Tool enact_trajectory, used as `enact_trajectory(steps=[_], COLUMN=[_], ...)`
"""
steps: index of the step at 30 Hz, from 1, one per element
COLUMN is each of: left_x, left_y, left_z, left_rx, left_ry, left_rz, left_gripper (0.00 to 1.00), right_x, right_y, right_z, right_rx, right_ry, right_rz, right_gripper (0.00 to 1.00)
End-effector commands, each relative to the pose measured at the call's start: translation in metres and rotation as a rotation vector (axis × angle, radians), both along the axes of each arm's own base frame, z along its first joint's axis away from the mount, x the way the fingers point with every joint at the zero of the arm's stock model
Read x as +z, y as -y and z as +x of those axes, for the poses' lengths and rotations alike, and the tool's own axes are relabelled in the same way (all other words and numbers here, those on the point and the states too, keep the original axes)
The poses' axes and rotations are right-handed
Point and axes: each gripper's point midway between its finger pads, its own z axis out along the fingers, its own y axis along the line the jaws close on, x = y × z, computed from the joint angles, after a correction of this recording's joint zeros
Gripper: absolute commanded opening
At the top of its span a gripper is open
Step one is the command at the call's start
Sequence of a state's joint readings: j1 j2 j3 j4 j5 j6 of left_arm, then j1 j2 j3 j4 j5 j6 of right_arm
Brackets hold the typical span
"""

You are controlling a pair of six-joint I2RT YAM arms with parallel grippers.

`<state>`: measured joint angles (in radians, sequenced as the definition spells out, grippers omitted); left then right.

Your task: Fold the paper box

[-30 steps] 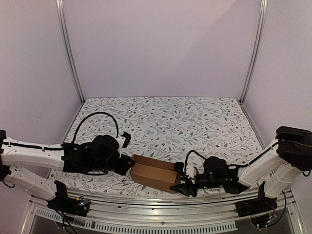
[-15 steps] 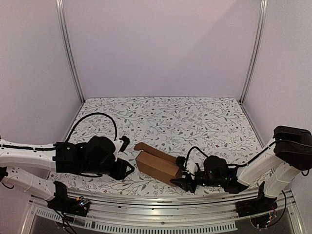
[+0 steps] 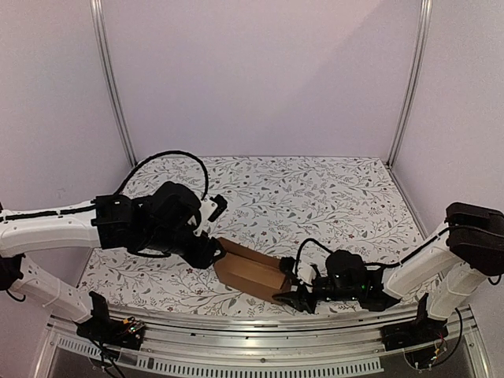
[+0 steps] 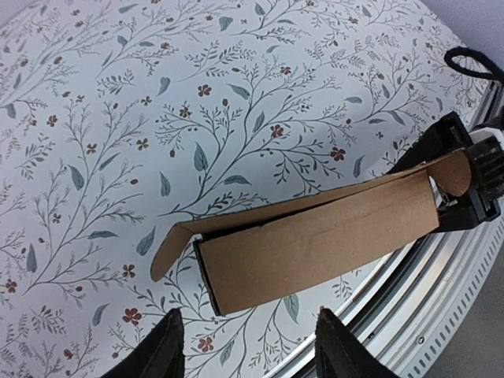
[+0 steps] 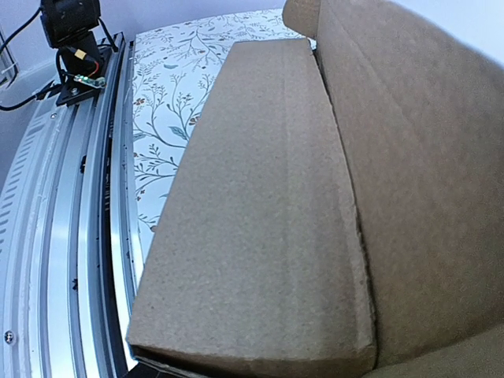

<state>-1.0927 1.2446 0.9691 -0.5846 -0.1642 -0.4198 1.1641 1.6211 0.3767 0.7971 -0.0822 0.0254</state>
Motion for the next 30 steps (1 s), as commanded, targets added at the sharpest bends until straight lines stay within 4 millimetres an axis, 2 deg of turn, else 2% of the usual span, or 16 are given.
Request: enact_trajectory(steps=[1, 6, 10, 19, 30], left_x=[-0.013, -0.021, -0.026, -0.031, -0.041], left_y=[-0.014, -0.022, -0.023, -0.031, -0.023], left_z=[-0.001, 0.001, -0.007, -0.011, -0.021], left_rx=[-0.072, -0.097, -0.137, -0.171, -0.211], left_ry=[-0.047, -0.084, -0.128, -0.166, -0.234], left_rz=[0.115, 0.176, 0.211, 0.237, 0.202], left_gripper=[0.56, 0.56, 0.55, 0.37, 0.23], right_x=[-0.013, -0.011, -0.006, -0.002, -0.002], right_y=[0.008, 0.009, 0.009, 0.013, 0.011], right_z=[-0.02, -0.029, -0.04, -0.045, -0.045], right_rx=[0.114, 0.175, 0.236, 0.254, 0.253], right_ry=[-0.006, -0.002, -0.022, -0.035, -0.04], right_rz=[-0.103, -0.128, -0.134, -0.135, -0.133], right_gripper=[0.43, 0.43, 0.42, 0.42, 0.42])
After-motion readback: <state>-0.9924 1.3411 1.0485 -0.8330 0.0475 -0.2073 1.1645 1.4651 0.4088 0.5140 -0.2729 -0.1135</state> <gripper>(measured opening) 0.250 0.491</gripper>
